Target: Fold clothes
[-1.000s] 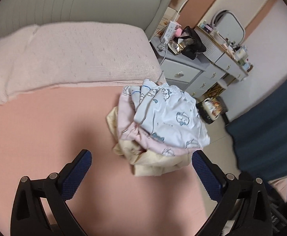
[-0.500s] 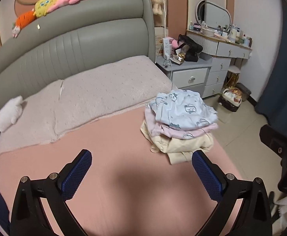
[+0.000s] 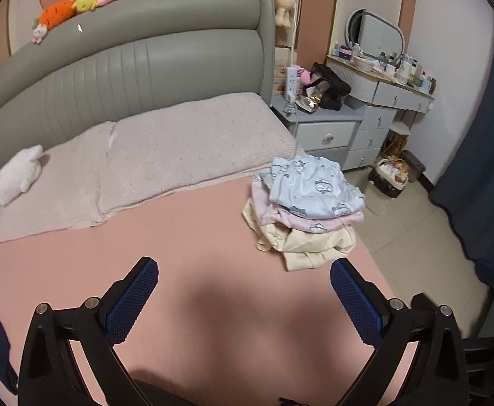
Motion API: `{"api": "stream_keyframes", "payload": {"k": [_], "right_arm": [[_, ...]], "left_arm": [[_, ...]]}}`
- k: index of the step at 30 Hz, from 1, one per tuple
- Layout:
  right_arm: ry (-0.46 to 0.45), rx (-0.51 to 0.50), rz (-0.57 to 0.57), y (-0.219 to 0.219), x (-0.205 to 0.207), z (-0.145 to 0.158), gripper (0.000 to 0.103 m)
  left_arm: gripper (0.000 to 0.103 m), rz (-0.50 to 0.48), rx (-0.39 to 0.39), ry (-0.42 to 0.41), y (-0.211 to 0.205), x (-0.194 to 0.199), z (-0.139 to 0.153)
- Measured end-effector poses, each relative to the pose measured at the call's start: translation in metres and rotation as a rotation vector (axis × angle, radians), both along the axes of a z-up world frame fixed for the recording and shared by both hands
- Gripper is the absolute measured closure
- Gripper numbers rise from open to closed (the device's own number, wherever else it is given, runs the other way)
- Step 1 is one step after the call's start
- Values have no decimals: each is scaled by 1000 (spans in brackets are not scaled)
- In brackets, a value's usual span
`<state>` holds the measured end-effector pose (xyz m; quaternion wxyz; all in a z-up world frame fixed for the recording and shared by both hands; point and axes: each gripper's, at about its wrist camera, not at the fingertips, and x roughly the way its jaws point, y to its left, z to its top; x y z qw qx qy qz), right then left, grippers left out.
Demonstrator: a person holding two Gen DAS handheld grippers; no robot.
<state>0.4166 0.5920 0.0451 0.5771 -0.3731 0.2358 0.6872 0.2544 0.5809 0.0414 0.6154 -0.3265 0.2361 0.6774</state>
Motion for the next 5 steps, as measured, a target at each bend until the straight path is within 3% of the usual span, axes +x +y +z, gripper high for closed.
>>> {"api": "stream_keyframes", "payload": {"k": [5], "right_arm": [[-18,-14,5,-4,-2,0,0]], "left_arm": [[0,-32,56,-76,-2,4,10]]}}
